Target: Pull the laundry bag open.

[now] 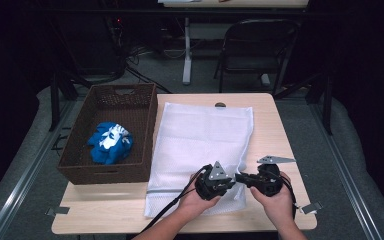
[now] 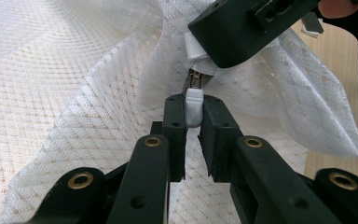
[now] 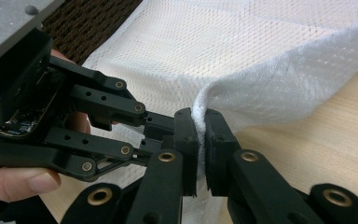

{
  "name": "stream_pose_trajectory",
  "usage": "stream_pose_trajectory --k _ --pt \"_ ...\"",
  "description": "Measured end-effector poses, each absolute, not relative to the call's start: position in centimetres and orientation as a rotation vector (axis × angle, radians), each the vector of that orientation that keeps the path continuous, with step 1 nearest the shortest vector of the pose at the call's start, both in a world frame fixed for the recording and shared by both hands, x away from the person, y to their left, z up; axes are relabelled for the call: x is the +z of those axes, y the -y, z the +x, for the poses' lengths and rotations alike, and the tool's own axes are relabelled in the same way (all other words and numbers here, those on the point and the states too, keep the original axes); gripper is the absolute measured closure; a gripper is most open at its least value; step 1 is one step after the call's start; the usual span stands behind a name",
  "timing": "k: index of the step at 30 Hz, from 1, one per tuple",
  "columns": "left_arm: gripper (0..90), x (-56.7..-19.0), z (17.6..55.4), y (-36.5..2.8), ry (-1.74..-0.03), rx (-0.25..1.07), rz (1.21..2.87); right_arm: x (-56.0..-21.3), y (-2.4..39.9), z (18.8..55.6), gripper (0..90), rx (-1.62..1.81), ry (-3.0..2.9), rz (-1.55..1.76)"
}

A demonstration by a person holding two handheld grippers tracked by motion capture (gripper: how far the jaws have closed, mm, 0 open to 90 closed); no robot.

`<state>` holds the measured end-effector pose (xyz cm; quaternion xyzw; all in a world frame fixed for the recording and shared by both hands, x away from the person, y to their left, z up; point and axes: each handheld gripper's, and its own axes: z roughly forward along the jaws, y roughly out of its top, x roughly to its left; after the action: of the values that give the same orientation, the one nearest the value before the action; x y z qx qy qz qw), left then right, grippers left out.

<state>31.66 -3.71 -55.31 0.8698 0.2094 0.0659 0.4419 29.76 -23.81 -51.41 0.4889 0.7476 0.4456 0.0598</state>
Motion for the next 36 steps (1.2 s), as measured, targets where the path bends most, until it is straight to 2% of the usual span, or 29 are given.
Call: stream_pose_trajectory --k 14,36 --pt "81.6 -55.21 31.16 3.88 -0.509 0.238 2.173 -51.44 23.83 29.80 85.3 1.331 -2.259 1.477" --pt "82.2 -55.35 31.15 4.27 -0.502 0.248 2.191 -51.30 24.05 29.51 85.9 1.301 -2.247 1.461"
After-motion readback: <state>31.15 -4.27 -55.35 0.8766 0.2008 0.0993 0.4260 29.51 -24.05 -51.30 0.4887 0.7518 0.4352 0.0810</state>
